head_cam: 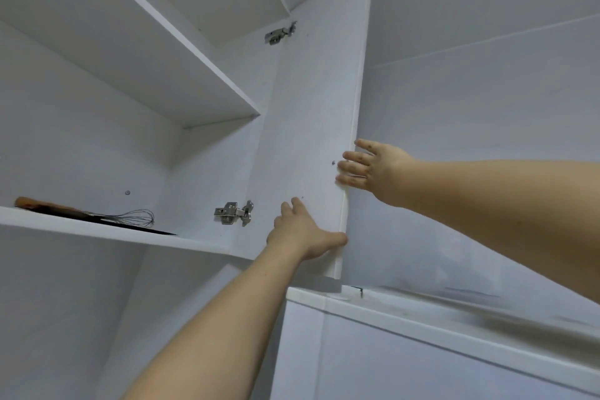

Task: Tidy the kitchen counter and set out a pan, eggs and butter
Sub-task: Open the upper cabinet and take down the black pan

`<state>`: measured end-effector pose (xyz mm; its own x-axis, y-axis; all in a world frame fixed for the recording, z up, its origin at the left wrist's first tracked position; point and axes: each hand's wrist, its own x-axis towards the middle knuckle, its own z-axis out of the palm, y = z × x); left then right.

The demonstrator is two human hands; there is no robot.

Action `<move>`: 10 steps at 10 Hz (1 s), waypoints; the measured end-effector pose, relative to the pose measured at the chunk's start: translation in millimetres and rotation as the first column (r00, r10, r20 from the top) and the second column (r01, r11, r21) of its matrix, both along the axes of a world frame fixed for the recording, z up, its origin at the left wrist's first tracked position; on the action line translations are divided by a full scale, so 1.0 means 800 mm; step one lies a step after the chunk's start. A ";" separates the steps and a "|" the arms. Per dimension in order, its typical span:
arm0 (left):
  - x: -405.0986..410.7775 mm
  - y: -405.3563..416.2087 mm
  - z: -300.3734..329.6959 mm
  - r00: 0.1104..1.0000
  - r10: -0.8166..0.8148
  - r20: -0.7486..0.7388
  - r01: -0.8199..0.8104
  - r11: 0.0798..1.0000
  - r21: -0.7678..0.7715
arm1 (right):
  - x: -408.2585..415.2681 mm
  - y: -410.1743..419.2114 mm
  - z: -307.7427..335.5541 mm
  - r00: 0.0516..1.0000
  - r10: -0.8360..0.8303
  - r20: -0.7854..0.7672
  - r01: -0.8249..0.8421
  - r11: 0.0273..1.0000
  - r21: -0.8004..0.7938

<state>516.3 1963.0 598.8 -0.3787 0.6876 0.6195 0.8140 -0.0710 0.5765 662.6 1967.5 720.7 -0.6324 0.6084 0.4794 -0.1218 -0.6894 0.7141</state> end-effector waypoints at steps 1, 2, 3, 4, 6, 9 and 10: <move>0.008 0.026 -0.001 0.999 0.017 -0.030 -0.018 1.000 -0.015 | 0.006 0.007 -0.007 0.986 0.038 -0.161 -0.054 0.994 -0.098; 0.013 0.051 -0.006 0.999 0.039 -0.019 -0.040 0.999 -0.028 | 0.013 -0.001 -0.022 0.729 -0.590 0.347 0.429 0.789 0.439; 0.019 0.071 -0.008 0.997 0.071 -0.035 -0.071 0.997 -0.019 | 0.010 0.011 -0.014 0.316 -0.859 0.403 0.435 0.509 0.743; 0.027 0.087 -0.008 0.993 0.111 -0.048 -0.112 0.993 -0.024 | 0.013 0.032 -0.022 0.911 -0.378 0.164 0.352 0.921 0.168; 0.030 0.097 -0.004 0.985 0.140 -0.099 -0.144 0.989 -0.031 | 0.022 0.045 -0.021 0.735 -0.603 0.312 0.448 0.776 0.444; -0.068 0.026 0.006 0.861 0.350 -0.368 -0.321 0.937 0.140 | 0.010 0.004 0.004 0.859 0.129 -0.495 -0.337 0.871 -0.358; -0.101 -0.008 0.013 0.815 0.426 -0.392 -0.401 0.904 0.148 | -0.006 -0.015 0.008 0.864 0.181 -0.470 -0.377 0.851 -0.365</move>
